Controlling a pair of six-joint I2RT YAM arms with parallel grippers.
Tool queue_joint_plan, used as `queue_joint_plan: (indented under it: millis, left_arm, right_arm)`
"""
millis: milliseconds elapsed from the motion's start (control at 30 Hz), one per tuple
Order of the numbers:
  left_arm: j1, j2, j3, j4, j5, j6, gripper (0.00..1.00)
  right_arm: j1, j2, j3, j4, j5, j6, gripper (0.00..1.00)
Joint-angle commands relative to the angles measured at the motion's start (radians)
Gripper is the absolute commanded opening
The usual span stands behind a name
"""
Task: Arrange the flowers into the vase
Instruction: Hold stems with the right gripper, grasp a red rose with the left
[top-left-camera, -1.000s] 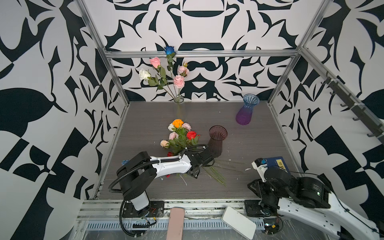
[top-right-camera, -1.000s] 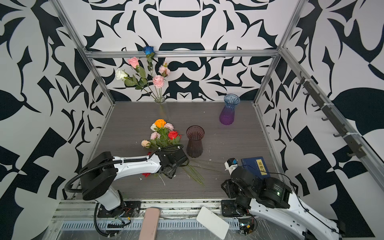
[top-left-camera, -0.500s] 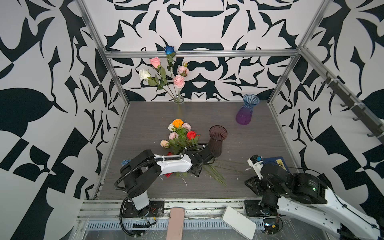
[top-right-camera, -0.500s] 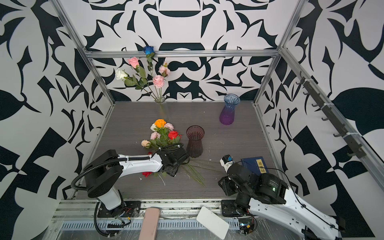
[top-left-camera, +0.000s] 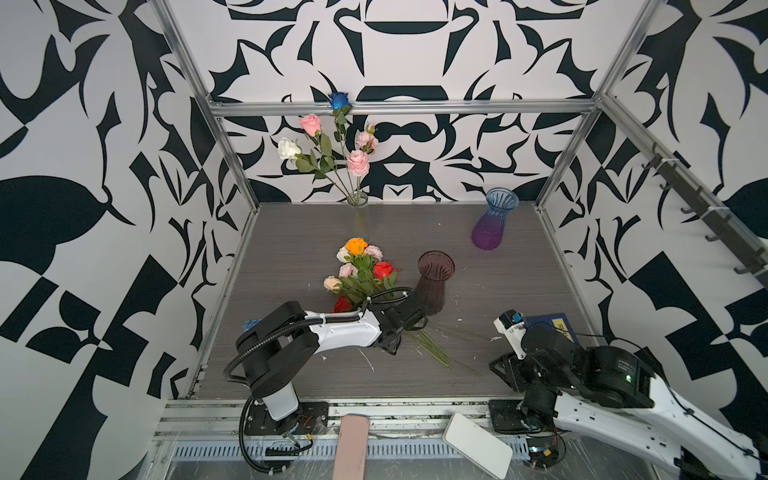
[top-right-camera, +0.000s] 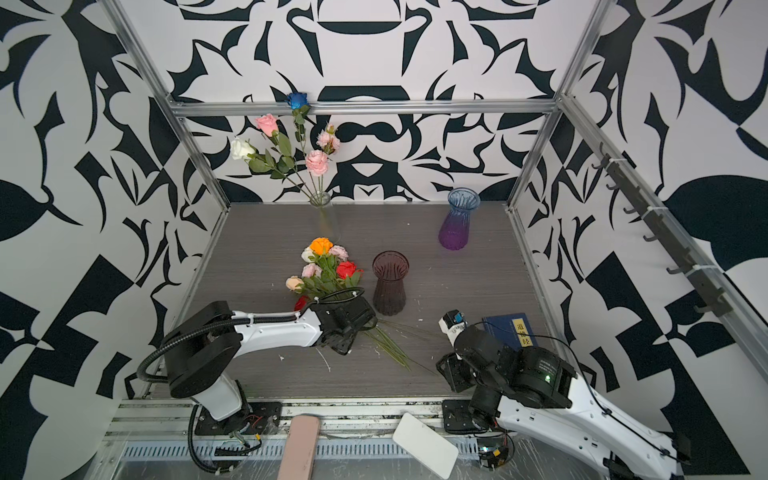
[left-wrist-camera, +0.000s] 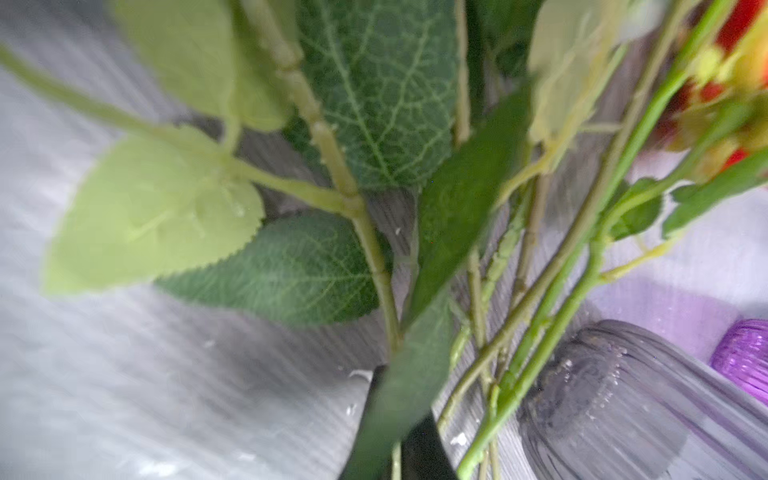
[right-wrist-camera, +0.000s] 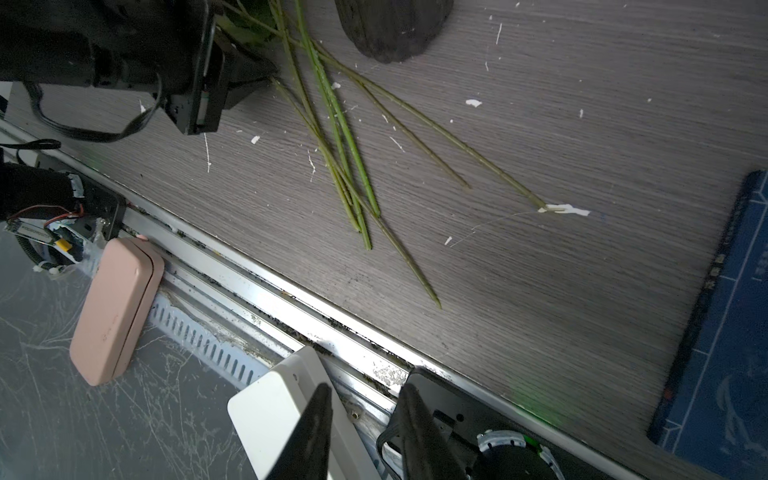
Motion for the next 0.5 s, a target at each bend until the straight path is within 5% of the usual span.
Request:
queue_joint_plan:
  millis: [0, 333, 467]
  left_arm:
    - [0.002, -0.099, 0.014, -0.141, -0.082, -0.366, 0.0]
    - [-0.049, -0.472, 0.065, -0.435, -0.353, -0.374, 0.0]
    - [-0.049, -0.63, 0.094, -0.373, -0.554, -0.1, 0.0]
  right_arm:
    - [-0.002, 0.025, 0.04, 0.041, 0.008, -0.034, 0.31]
    - [-0.002, 0.066, 0.016, 0.123, -0.022, -0.049, 0.31]
    - [-0.003, 0.064, -0.051, 0.172, -0.041, -0.006, 0.31]
